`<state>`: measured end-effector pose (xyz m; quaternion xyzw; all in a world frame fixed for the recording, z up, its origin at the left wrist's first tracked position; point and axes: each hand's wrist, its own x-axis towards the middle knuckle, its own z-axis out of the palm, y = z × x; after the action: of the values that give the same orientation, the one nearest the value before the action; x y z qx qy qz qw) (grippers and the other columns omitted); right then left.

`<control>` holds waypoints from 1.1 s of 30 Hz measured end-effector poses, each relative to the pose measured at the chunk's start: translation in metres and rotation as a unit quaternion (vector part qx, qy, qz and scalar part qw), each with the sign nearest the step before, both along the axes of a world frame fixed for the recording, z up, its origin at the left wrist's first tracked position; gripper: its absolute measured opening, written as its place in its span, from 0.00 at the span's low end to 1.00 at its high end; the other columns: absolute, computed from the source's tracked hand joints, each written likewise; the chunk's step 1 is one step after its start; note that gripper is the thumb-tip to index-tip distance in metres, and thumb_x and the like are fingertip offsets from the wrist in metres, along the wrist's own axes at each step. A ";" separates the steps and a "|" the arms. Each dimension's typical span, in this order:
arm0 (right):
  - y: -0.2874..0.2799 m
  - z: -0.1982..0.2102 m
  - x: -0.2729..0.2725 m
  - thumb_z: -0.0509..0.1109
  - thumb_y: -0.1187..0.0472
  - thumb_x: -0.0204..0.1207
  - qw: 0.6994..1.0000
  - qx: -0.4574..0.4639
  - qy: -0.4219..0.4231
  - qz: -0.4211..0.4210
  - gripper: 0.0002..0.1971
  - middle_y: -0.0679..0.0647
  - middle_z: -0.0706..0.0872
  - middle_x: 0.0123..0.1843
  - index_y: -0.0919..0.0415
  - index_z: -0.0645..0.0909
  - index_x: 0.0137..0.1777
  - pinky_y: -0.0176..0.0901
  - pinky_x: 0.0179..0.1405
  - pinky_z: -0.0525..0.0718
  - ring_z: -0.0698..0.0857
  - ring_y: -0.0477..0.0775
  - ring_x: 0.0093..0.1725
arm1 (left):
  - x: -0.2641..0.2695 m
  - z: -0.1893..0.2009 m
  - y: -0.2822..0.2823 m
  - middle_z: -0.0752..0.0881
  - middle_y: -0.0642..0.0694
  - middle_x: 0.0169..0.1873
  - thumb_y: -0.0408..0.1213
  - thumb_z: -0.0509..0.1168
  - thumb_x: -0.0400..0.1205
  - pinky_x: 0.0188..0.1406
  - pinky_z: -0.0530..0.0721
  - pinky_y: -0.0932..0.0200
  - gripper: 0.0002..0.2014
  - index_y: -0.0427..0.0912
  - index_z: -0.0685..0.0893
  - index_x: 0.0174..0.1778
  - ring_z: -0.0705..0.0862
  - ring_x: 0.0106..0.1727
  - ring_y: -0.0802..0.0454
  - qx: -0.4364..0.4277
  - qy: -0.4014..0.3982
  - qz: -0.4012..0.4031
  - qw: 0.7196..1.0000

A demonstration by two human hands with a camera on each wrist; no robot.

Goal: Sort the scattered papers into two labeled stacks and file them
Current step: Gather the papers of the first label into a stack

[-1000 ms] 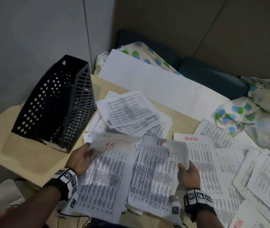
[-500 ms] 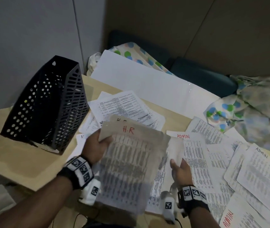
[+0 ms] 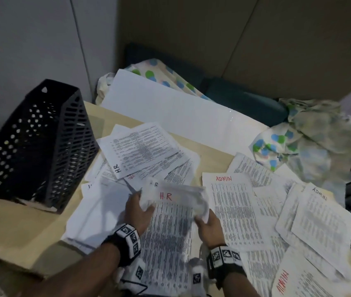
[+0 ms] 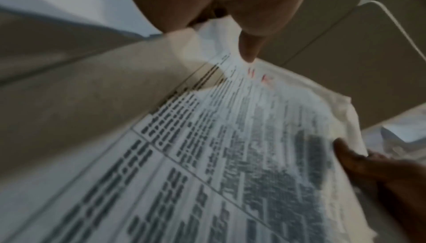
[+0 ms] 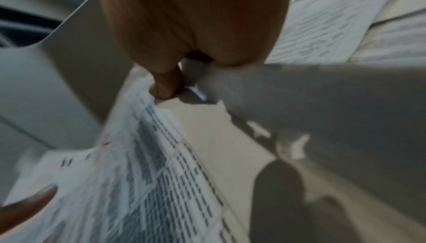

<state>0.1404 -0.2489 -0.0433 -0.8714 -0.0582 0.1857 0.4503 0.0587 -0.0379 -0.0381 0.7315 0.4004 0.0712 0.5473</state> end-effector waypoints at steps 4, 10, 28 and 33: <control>-0.013 0.000 0.005 0.68 0.51 0.78 0.997 0.020 0.060 0.054 0.20 0.49 0.88 0.60 0.53 0.79 0.69 0.49 0.58 0.81 0.84 0.53 0.62 | 0.011 0.012 0.021 0.64 0.48 0.75 0.31 0.76 0.72 0.66 0.77 0.54 0.43 0.49 0.60 0.79 0.68 0.73 0.57 -0.080 -0.116 -0.007 0.990; 0.000 0.002 0.015 0.76 0.57 0.73 0.989 0.108 0.083 -0.061 0.35 0.56 0.68 0.79 0.47 0.61 0.76 0.60 0.73 0.72 0.68 0.60 0.78 | 0.010 0.011 0.007 0.81 0.49 0.59 0.30 0.67 0.80 0.36 0.77 0.82 0.19 0.60 0.74 0.57 0.82 0.55 0.60 -0.050 -0.087 -0.187 0.977; 0.015 0.020 0.025 0.80 0.56 0.66 0.995 -0.005 -0.003 0.095 0.38 0.49 0.73 0.74 0.42 0.62 0.72 0.55 0.69 0.79 0.76 0.58 0.71 | 0.012 0.002 0.009 0.86 0.44 0.34 0.40 0.56 0.86 0.16 0.75 0.67 0.09 0.63 0.73 0.53 0.81 0.23 0.60 -0.013 -0.123 -0.071 0.990; 0.021 0.020 0.030 0.69 0.66 0.78 0.998 0.055 0.014 -0.026 0.29 0.47 0.80 0.62 0.38 0.64 0.70 0.61 0.62 0.82 0.83 0.60 0.59 | 0.016 -0.002 0.010 0.85 0.48 0.36 0.38 0.59 0.85 0.21 0.79 0.68 0.05 0.56 0.73 0.50 0.84 0.32 0.53 -0.007 -0.129 -0.058 0.990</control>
<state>0.1706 -0.2277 -0.0237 -0.8438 -0.0391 0.1823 0.5032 0.0748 -0.0278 -0.0397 0.7344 0.2836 0.1301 0.6028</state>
